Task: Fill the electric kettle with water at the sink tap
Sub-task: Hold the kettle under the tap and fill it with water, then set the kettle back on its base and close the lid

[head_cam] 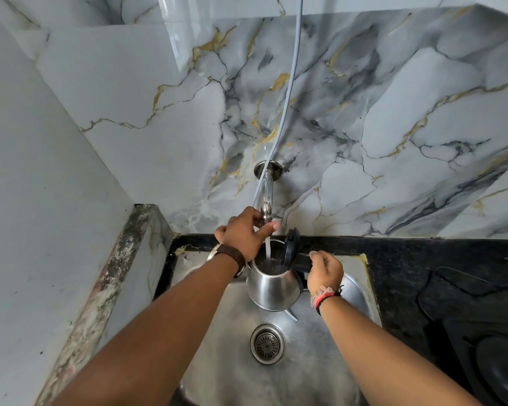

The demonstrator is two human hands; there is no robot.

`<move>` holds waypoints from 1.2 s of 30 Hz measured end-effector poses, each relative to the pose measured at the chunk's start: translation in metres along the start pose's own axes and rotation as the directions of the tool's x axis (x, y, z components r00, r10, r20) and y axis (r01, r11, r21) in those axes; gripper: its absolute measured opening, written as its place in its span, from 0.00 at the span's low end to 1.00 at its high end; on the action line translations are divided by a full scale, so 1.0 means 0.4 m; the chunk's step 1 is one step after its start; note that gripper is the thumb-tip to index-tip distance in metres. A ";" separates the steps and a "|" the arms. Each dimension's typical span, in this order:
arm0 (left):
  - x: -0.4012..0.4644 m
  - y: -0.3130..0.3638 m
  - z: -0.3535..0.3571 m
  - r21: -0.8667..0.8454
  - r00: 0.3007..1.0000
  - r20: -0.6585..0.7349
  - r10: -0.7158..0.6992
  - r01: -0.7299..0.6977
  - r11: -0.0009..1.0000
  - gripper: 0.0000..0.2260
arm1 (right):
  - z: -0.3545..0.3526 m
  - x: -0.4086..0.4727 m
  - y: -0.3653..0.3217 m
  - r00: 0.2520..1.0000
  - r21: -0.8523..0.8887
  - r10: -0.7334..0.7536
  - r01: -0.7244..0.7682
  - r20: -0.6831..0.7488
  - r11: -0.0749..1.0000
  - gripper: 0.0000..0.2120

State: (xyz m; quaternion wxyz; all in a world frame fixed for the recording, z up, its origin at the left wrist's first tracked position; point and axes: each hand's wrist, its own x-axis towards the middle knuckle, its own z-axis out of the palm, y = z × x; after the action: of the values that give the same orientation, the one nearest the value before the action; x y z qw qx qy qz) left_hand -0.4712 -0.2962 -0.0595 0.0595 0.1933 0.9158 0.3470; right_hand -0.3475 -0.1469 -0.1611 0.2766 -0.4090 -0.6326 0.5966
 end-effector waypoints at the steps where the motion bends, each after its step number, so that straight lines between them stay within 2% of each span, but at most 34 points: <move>1: 0.001 0.014 0.006 0.066 0.998 -0.054 -0.039 0.042 0.997 0.21 | -0.001 -0.001 -0.002 1.000 0.001 -0.005 0.005 0.000 1.000 0.21; 3: -0.001 0.037 0.019 0.135 0.984 -0.157 -0.080 0.101 0.986 0.24 | 0.001 -0.002 -0.005 1.000 0.002 -0.008 0.008 0.001 1.000 0.21; 4: -0.007 0.040 0.021 0.125 0.981 -0.184 -0.062 0.085 0.989 0.25 | 0.002 -0.004 -0.005 1.000 0.005 -0.003 0.003 0.002 1.000 0.21; 7: -0.049 -0.011 0.016 0.046 0.980 -0.156 0.122 -0.116 0.992 0.21 | -0.003 -0.008 -0.011 1.000 0.025 -0.001 0.001 0.004 1.000 0.21; 9: -0.089 -0.067 0.014 0.053 0.986 -0.052 0.160 -0.157 0.986 0.30 | -0.012 -0.012 -0.016 1.000 0.024 -0.003 0.003 0.007 1.000 0.19; 11: -0.126 -0.112 0.023 0.093 0.985 0.101 0.141 -0.150 0.984 0.40 | -0.023 -0.018 -0.017 1.000 0.023 0.003 -0.003 0.012 1.000 0.18; 14: -0.177 -0.129 0.036 0.209 0.938 0.279 0.205 -0.267 0.941 0.46 | -0.048 -0.039 -0.030 1.000 0.047 0.011 -0.010 -0.010 0.999 0.17; 17: -0.216 -0.109 0.052 0.316 0.922 0.309 0.234 -0.331 0.889 0.50 | -0.084 -0.067 -0.046 0.999 0.068 0.030 -0.028 -0.028 0.997 0.13; 20: -0.253 -0.062 0.061 0.399 0.914 0.304 0.267 -0.377 0.836 0.50 | -0.147 -0.088 -0.051 0.998 0.068 0.035 -0.031 -0.050 0.997 0.14; 24: -0.301 0.023 0.084 0.426 0.866 0.343 0.364 -0.488 0.762 0.50 | -0.266 -0.112 -0.053 0.994 0.117 0.029 -0.016 -0.109 0.993 0.13; 29: -0.365 0.146 0.173 0.373 0.821 0.376 0.429 -0.558 0.742 0.50 | -0.440 -0.113 -0.050 0.984 0.166 -0.014 0.043 -0.177 0.985 0.15; 36: -0.471 0.402 0.358 0.272 0.778 0.332 0.533 -0.620 0.736 0.49 | -0.780 -0.037 -0.053 0.962 0.088 -0.090 0.116 -0.257 0.989 0.20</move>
State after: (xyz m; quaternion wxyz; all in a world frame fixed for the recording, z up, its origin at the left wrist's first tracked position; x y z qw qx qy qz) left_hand -0.2131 -0.1729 -0.0662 0.0177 0.5158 0.8441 0.1456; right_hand -0.0823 0.0067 -0.0961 0.4060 -0.4334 -0.5815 0.5561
